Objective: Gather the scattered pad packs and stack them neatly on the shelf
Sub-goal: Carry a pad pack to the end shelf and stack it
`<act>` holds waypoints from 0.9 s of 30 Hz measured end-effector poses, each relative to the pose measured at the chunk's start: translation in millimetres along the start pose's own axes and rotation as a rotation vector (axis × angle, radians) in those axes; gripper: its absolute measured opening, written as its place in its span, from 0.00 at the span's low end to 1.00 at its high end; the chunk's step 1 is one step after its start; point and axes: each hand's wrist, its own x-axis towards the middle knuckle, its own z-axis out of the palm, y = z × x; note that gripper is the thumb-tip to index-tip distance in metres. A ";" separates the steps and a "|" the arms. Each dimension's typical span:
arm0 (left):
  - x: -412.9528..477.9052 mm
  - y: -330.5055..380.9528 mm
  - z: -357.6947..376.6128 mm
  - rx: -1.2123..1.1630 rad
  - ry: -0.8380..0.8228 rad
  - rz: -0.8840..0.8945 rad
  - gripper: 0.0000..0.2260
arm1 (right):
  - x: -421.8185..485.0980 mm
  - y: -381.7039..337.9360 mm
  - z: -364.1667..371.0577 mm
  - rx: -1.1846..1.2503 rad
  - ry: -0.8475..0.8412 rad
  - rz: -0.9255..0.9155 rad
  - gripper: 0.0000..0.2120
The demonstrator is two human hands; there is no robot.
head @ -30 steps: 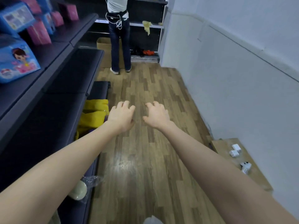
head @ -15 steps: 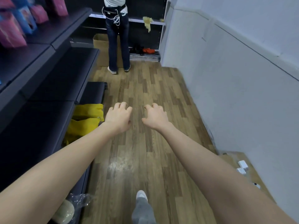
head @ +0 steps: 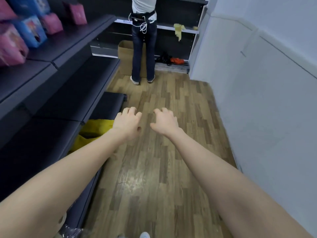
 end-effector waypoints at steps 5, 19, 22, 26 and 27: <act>22.7 -18.0 0.9 0.011 -0.014 -0.047 0.21 | 34.9 -6.8 1.5 0.003 -0.033 -0.051 0.23; 136.4 -86.2 5.0 0.010 0.013 -0.108 0.21 | 167.2 -45.4 -8.1 -0.020 -0.043 -0.141 0.25; 162.8 -104.1 2.2 0.002 0.040 -0.116 0.20 | 202.3 -56.7 -13.7 -0.027 -0.046 -0.164 0.25; 199.6 -139.1 -4.9 0.006 0.055 -0.155 0.21 | 255.1 -84.9 -21.2 -0.043 -0.048 -0.211 0.24; 207.9 -149.7 -8.0 0.006 0.065 -0.164 0.21 | 267.7 -93.8 -22.8 -0.042 -0.039 -0.228 0.23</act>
